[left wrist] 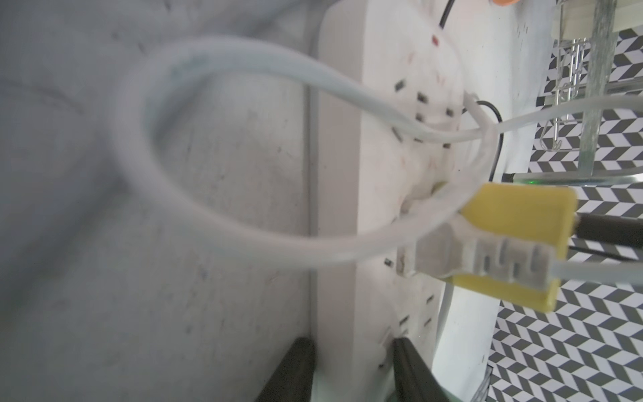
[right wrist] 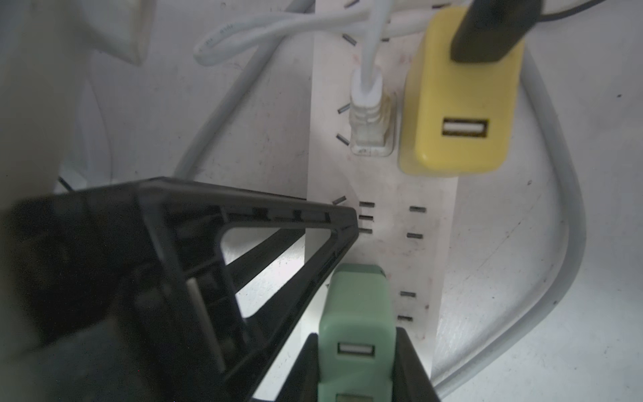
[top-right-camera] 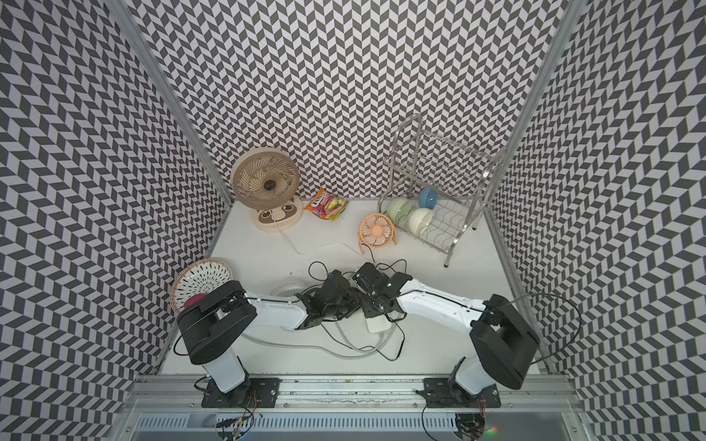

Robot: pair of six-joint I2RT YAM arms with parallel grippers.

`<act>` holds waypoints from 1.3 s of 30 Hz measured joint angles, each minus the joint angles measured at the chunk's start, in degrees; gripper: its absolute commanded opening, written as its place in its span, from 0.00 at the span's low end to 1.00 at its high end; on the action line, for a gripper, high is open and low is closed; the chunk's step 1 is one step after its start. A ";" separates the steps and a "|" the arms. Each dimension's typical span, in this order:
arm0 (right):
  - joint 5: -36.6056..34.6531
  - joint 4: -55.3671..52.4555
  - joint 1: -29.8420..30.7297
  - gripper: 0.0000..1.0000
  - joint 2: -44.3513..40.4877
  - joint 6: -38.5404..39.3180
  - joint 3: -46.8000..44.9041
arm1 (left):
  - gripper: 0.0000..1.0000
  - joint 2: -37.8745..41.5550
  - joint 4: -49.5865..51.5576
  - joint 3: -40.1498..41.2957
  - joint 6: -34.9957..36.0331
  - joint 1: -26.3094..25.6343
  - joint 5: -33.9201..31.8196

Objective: Unplug the desk fan from the power strip
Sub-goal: Remove the plug from the socket.

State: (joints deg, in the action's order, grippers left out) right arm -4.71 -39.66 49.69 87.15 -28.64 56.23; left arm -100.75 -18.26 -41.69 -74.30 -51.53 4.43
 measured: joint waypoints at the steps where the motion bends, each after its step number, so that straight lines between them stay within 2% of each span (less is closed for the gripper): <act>1: -0.55 -0.35 0.00 0.25 0.13 0.07 0.22 | 0.35 -0.24 -0.04 -0.28 -0.33 0.11 0.33; 11: -2.60 -1.88 0.00 0.24 0.83 1.92 1.25 | 0.34 -2.10 2.32 -3.54 -2.08 0.31 1.49; 14: -5.11 -2.54 -0.07 0.25 0.83 1.81 1.31 | 0.25 -3.10 3.61 -5.49 -1.88 0.59 2.27; 18: -7.69 -3.89 0.13 0.24 1.18 1.86 1.84 | 0.25 -4.13 3.74 -6.64 -2.67 0.66 2.82; 23: -5.77 -2.95 -0.33 0.24 0.04 3.13 1.14 | 0.27 -4.11 4.07 -6.78 -3.41 0.74 3.02; 26: -5.53 -2.75 -0.48 0.21 -0.11 3.15 0.94 | 0.29 -4.13 4.17 -6.84 -3.76 0.79 3.21; 34: 2.01 -0.72 -2.29 0.22 -1.01 4.35 -0.26 | 0.40 -3.06 6.69 -6.69 -3.34 0.94 2.93; 39: 4.28 -0.11 -2.29 0.21 -0.48 6.25 0.00 | 0.41 -1.36 9.44 -6.03 -2.47 0.92 2.14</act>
State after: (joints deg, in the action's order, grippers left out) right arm -0.43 -39.77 47.40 86.67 -22.39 56.23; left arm -102.10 -8.82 -47.72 -76.77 -50.61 6.57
